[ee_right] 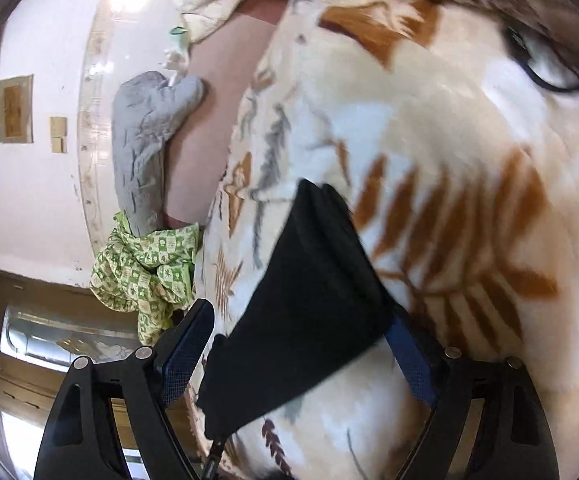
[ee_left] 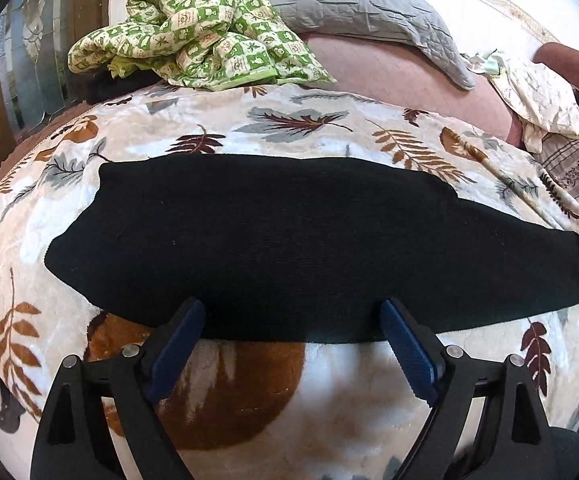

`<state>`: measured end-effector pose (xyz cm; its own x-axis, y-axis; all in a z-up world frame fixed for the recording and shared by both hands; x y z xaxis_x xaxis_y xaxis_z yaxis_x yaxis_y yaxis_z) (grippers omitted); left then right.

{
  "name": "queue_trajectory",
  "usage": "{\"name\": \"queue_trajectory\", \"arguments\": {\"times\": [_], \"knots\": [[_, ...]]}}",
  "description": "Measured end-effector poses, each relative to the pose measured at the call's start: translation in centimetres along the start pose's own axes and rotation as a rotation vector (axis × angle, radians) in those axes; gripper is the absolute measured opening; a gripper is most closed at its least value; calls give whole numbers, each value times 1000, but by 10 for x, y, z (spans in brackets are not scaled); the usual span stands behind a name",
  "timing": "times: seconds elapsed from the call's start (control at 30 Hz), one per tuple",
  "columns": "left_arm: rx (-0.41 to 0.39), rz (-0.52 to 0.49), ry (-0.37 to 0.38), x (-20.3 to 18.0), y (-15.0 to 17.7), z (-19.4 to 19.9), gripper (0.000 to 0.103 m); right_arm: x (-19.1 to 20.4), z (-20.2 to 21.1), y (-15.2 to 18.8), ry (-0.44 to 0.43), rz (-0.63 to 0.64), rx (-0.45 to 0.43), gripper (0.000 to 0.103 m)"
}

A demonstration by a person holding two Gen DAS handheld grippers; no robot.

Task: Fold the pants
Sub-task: 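Close the right tool on one end of the black pants, then lift the pants end with the right tool, fold it over, open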

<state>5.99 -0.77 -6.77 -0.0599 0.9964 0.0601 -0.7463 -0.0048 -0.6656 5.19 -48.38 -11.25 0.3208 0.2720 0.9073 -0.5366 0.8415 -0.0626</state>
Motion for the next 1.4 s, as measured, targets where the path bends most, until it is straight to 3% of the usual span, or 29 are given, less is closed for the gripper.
{"name": "queue_trajectory", "arguments": {"times": [0.07,0.13,0.2,0.37,0.53,0.6,1.27,1.4], "knots": [[-3,3,8,1,1,0,91,2,-2,2,9,25,5,81],[-8,4,11,2,2,0,91,-2,-3,4,59,32,15,69],[-10,1,9,1,2,0,93,-6,-2,7,123,37,26,49],[-8,-13,-14,-3,2,-2,95,-13,0,10,158,30,26,35],[-10,-27,-30,-6,2,-2,96,-10,-3,13,202,79,12,31],[-10,-30,-32,-7,2,-2,96,-9,-4,13,241,102,14,19],[-4,-31,-29,-7,2,-3,100,-12,-2,11,257,105,61,16],[-11,-29,-19,-6,3,-3,100,-6,-4,13,276,139,60,9]]}}
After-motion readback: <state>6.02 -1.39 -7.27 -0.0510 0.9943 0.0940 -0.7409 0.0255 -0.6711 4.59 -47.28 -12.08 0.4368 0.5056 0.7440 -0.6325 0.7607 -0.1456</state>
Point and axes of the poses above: each gripper's, at about its wrist camera, not at the fingertips, and z roughly against the way its jaws point, x to its left, y to its underside, the point moved 3 cm from there along -z, roughly the way its jaws point, and after that the axes turned 10 degrees about -y, right-handed, at the moved point
